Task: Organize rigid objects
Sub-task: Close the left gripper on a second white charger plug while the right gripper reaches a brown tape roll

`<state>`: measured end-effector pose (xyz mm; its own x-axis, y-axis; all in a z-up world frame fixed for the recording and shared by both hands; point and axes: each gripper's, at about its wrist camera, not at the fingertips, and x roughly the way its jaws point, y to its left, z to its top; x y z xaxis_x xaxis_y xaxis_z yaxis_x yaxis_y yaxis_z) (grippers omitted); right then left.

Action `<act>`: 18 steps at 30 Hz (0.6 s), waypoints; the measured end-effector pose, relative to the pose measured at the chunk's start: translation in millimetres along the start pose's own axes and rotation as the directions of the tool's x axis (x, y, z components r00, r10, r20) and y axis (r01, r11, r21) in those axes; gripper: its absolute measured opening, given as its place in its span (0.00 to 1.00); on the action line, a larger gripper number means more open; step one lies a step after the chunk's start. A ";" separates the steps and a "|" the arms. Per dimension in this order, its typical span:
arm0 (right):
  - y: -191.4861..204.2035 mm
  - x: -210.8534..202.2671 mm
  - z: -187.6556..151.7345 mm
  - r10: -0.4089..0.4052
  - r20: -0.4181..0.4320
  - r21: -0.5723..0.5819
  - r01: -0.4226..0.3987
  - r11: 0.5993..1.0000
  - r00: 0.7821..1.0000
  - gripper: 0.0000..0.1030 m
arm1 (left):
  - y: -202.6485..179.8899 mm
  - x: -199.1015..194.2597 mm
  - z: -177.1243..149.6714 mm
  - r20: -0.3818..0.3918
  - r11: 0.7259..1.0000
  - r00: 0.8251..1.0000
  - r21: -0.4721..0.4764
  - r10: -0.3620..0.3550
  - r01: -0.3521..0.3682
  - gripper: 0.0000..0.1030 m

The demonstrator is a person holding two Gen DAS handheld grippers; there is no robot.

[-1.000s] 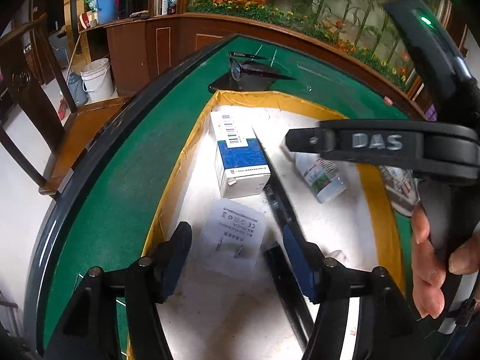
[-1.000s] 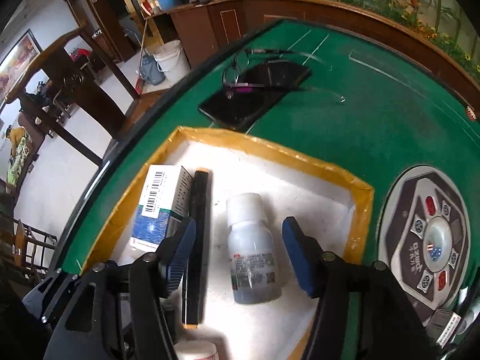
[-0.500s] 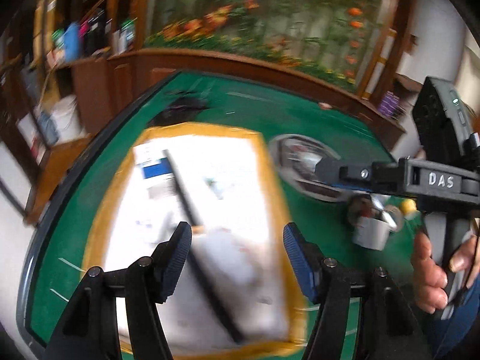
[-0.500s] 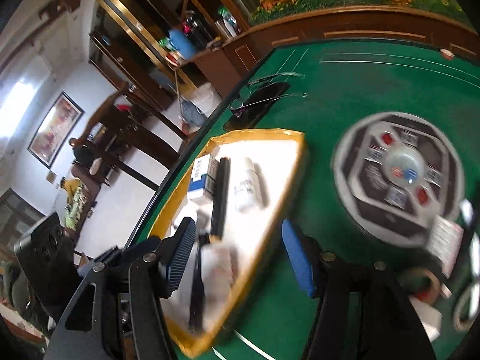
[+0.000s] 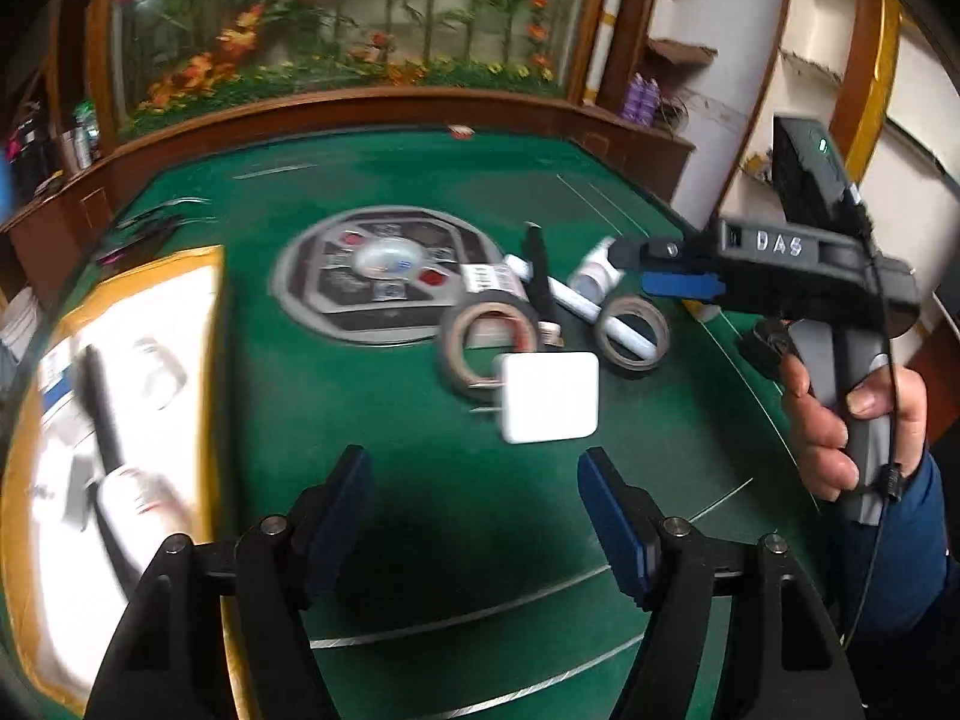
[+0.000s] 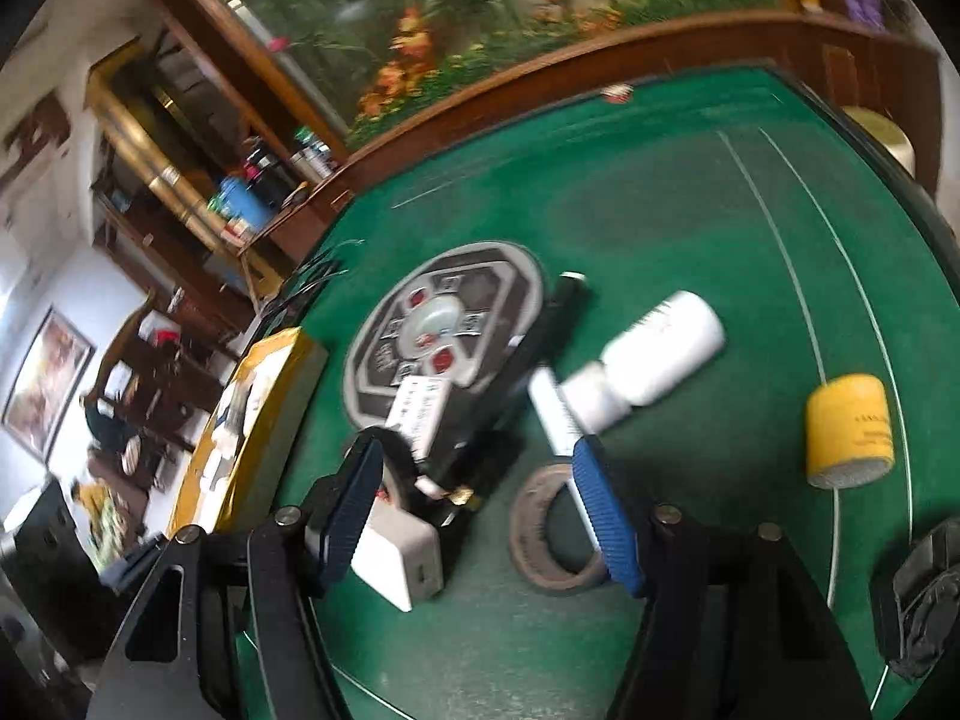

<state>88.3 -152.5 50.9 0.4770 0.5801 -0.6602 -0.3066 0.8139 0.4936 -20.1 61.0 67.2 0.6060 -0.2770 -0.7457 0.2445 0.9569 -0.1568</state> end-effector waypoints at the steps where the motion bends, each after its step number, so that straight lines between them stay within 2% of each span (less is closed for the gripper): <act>1: -2.0 -0.6 2.1 0.011 0.002 0.006 -0.011 1.000 1.000 0.63 | -7.6 5.2 4.8 -0.004 1.000 1.000 0.017 -0.009 0.009 0.73; 4: -14.6 -1.4 4.6 0.001 0.017 0.042 -0.002 0.999 1.000 0.63 | -28.8 14.2 23.4 0.017 0.997 1.000 0.082 -0.016 0.014 0.73; 7: -31.0 5.1 3.6 -0.010 -0.014 0.086 0.011 0.996 1.000 0.63 | -46.7 26.8 37.7 0.039 0.987 0.999 0.158 -0.016 0.010 0.74; 10: -36.2 12.1 2.7 0.042 -0.049 0.123 -0.036 0.992 0.998 0.63 | -59.4 47.3 45.7 0.028 0.972 1.000 0.233 -0.006 -0.001 0.74; 13: -31.5 11.0 1.6 0.061 -0.048 0.119 -0.055 0.991 0.997 0.63 | -61.9 65.4 38.2 -0.034 0.960 0.999 0.278 0.024 -0.014 0.75; 15: -31.2 10.1 0.8 0.064 -0.049 0.118 -0.057 0.991 0.997 0.63 | -62.5 63.8 27.8 -0.035 0.947 0.997 0.316 0.075 -0.060 0.75; 17: -31.0 10.6 -0.6 0.078 -0.062 0.119 -0.071 0.990 0.995 0.63 | -58.0 56.3 18.2 -0.062 0.950 0.996 0.310 0.057 -0.035 0.75; 18: -30.0 11.3 -1.2 0.096 -0.075 0.119 -0.087 0.989 0.992 0.63 | -53.6 51.2 12.0 -0.092 0.955 0.996 0.296 0.021 0.007 0.75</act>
<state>101.9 -170.3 27.9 0.3818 0.6566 -0.6505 -0.2469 0.7507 0.6127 6.9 -5.5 45.2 0.5390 -0.2479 -0.8050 0.4623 0.8860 0.0367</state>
